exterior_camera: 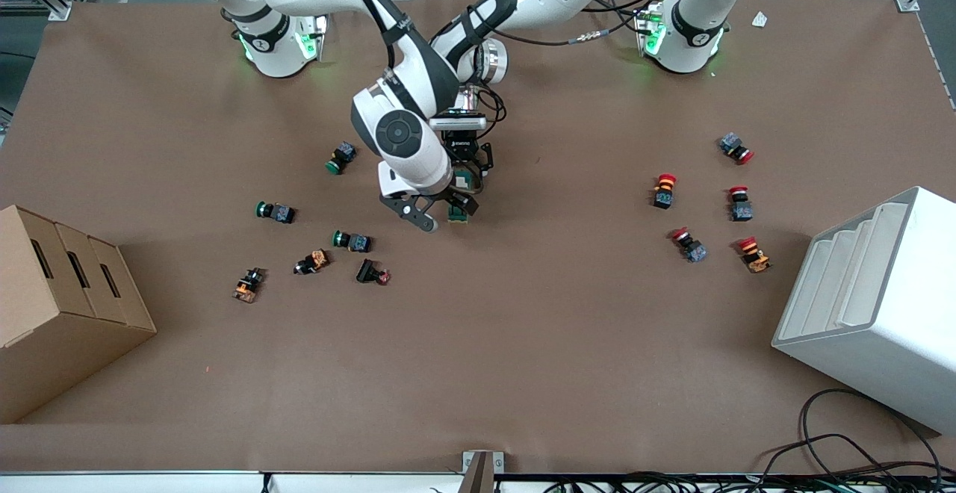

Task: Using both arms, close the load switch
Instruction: 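Hold the switch with the left gripper while the right gripper reaches the lever, then push the white lever down with the right gripper to close it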

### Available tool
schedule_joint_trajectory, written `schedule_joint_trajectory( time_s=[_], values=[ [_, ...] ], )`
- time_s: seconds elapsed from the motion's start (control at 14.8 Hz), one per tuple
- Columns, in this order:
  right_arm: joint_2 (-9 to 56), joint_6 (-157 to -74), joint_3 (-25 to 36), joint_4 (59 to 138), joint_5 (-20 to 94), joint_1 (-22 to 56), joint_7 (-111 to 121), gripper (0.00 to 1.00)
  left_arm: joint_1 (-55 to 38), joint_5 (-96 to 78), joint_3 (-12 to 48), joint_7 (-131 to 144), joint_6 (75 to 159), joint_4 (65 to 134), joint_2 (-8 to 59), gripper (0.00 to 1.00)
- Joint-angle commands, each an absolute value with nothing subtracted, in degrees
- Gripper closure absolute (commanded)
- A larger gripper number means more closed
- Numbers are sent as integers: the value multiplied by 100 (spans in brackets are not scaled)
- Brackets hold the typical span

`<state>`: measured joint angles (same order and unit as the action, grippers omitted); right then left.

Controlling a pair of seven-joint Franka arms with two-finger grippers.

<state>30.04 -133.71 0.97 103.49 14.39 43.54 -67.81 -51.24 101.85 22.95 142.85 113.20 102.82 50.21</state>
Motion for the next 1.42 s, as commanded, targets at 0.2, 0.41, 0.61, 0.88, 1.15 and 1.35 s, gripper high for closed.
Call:
schedule_joint_trajectory(
  time_s=[0.2,0.41,0.61,0.88,1.15,1.35],
  values=[
    [3181,-13728,149,10556,1538,4649,-6908,0,-5159,10221,2241,14361,11338,10283,5352,0],
    [3243,-13729,149,10573,1538,4772,-6908,0,-5168,10222,2241,14361,11338,10274,5379,0],
    [3339,-13842,149,10565,1538,4860,-7013,0,-5168,10222,2241,14361,11338,10266,5379,0],
    [3410,-14001,141,10565,1538,4974,-7163,0,-5177,10230,2241,14361,11338,10266,5379,0],
    [3445,-14071,149,10556,1538,4992,-7286,0,-5177,10230,2241,14361,11338,10266,5379,0],
    [3428,-13993,149,10494,1538,4922,-7277,0,-5168,10230,2241,14361,11338,10248,5370,0]
  ],
)
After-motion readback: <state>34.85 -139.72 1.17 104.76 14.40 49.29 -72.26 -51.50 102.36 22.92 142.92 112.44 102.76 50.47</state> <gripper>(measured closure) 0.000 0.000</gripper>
